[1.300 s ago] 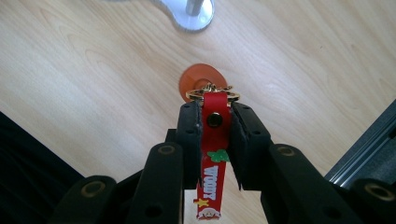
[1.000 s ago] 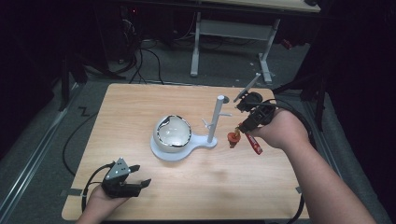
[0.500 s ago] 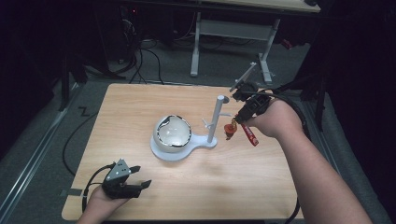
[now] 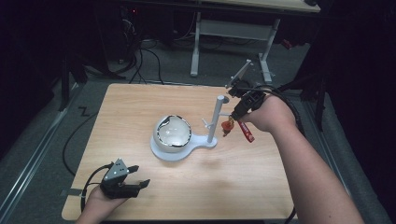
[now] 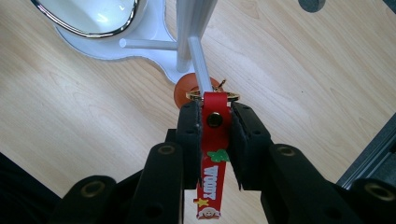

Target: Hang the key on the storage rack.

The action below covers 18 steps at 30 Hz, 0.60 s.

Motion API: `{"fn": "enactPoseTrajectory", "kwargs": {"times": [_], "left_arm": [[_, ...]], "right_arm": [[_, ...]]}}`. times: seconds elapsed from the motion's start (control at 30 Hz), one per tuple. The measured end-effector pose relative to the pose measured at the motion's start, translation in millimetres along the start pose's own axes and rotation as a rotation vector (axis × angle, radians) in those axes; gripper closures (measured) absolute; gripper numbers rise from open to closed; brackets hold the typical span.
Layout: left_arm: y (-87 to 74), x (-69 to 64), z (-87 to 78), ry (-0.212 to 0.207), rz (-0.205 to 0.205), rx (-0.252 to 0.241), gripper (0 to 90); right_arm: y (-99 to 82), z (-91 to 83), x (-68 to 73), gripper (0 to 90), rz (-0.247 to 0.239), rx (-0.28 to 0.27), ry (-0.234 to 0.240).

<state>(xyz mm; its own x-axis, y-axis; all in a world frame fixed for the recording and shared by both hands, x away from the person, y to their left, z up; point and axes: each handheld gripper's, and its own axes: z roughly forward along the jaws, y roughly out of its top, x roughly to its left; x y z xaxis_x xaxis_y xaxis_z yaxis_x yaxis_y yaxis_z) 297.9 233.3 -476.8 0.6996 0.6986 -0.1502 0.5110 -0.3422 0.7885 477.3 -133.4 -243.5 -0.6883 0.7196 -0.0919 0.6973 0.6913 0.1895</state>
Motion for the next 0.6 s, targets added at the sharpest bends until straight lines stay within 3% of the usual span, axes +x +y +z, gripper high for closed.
{"fn": "enactPoseTrajectory", "kwargs": {"times": [0.23, 0.6], "left_arm": [[-0.2, -0.1, -0.5, 0.000, -0.002, 0.000, 29.5], [-0.7, 0.3, -0.3, -0.004, -0.005, 0.000, 29.5]], "right_arm": [[6.5, 5.0, -4.9, 74.7, 0.022, 0.008, 0.003], [17.9, 1.7, 0.5, 72.7, -0.012, 0.010, -0.005]]}}
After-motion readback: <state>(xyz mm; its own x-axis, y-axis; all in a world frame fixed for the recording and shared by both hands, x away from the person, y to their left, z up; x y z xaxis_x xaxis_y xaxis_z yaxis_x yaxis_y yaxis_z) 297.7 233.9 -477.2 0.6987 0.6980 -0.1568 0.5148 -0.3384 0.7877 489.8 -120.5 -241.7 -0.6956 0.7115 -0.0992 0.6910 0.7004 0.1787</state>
